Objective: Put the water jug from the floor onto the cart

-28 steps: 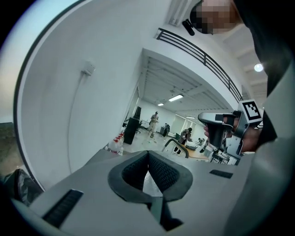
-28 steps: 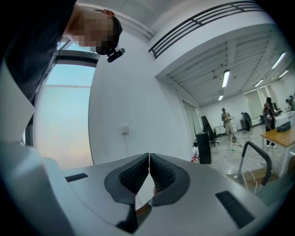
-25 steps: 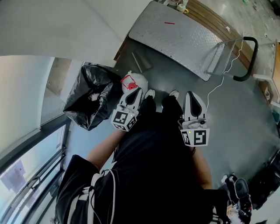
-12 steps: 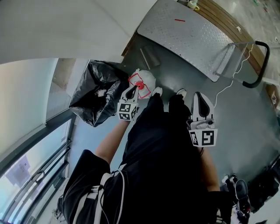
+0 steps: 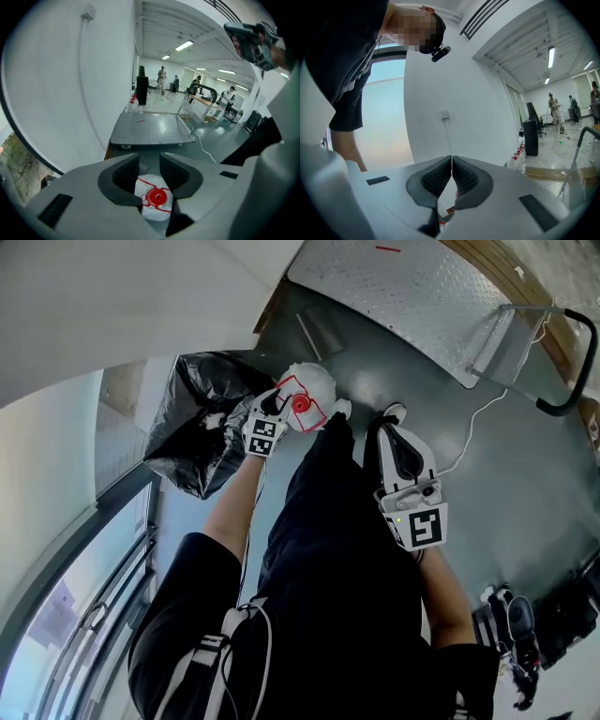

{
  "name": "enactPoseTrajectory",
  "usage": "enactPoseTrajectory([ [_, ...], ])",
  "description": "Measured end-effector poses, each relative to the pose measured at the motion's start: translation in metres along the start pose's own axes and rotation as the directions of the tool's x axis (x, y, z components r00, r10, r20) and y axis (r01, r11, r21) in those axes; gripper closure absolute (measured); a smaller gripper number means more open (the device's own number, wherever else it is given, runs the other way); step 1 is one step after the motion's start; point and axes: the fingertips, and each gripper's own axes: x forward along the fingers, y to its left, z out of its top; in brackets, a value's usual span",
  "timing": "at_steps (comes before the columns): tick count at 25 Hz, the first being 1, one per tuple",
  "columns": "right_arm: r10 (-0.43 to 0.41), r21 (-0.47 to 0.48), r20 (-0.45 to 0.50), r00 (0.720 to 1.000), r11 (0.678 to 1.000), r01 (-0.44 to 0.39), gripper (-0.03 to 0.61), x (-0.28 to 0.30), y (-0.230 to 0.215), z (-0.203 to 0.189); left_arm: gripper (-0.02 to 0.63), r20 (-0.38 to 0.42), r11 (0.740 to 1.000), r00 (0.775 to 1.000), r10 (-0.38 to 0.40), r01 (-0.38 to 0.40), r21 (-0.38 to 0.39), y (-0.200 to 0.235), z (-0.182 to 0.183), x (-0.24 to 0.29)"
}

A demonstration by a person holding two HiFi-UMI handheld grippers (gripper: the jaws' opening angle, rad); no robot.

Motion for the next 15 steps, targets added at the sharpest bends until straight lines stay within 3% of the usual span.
enactPoseTrajectory([
  [4,0.022,0.022,0.022,1.000,0.999,-0.023,0.561,0.026,0.019,-0.011,0.477,-0.132,0.992,0.991,-0.033,0.048,0.114,0.025,-0.043,0.035],
  [7,0.032,0.042,-0.003,0.999,0.999,-0.032,0.561,0.034,0.029,-0.034,0.477,-0.220,0.994,0.975,-0.032,0.054,0.092,0.043,-0.072,0.061],
  [11,0.026,0.069,-0.048,0.999,0.997,-0.023,0.561,0.032,0.034,-0.068,0.477,-0.273,0.999,0.962,-0.015,0.028,0.046,0.066,-0.101,0.092],
  [15,-0.006,0.082,-0.074,0.997,0.997,0.012,0.561,0.022,0.027,-0.098,0.477,-0.332,0.993,0.943,-0.033,0.068,0.093,0.071,-0.125,0.122],
])
